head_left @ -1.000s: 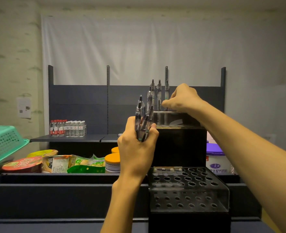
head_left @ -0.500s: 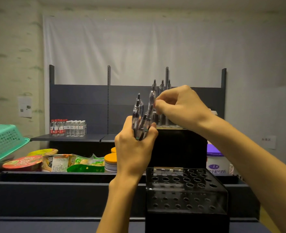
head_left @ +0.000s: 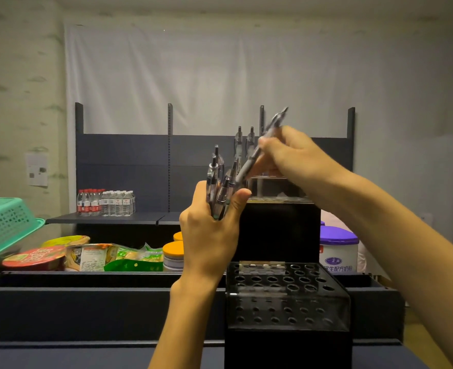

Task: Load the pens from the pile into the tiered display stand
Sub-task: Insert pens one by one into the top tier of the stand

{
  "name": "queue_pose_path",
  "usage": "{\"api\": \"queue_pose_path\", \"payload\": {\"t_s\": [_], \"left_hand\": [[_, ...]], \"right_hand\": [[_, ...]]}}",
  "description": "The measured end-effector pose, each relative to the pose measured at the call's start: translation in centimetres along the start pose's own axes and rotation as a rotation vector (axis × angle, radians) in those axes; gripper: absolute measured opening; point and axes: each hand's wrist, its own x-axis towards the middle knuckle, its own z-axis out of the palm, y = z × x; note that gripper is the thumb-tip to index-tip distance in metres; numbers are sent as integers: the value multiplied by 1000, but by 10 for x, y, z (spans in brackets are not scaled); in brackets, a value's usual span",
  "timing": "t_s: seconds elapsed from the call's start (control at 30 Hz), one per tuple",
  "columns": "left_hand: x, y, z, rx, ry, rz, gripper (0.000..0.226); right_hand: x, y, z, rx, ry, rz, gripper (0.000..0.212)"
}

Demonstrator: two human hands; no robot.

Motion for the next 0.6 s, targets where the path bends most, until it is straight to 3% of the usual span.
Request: {"api": "queue_pose_path", "payload": {"t_s": [0.1,0.27,0.6], "left_hand": [[-1,0,2,-1,-15,-4,37],[-2,3,5,-17,-42,22,31],[-3,-1,9,2,-40,43,23]], "right_hand": [[10,1,-7,133,128,87,13],[26,11,-23,-24,342,105,18],[50,19,-24,-318,254,163,29]]}}
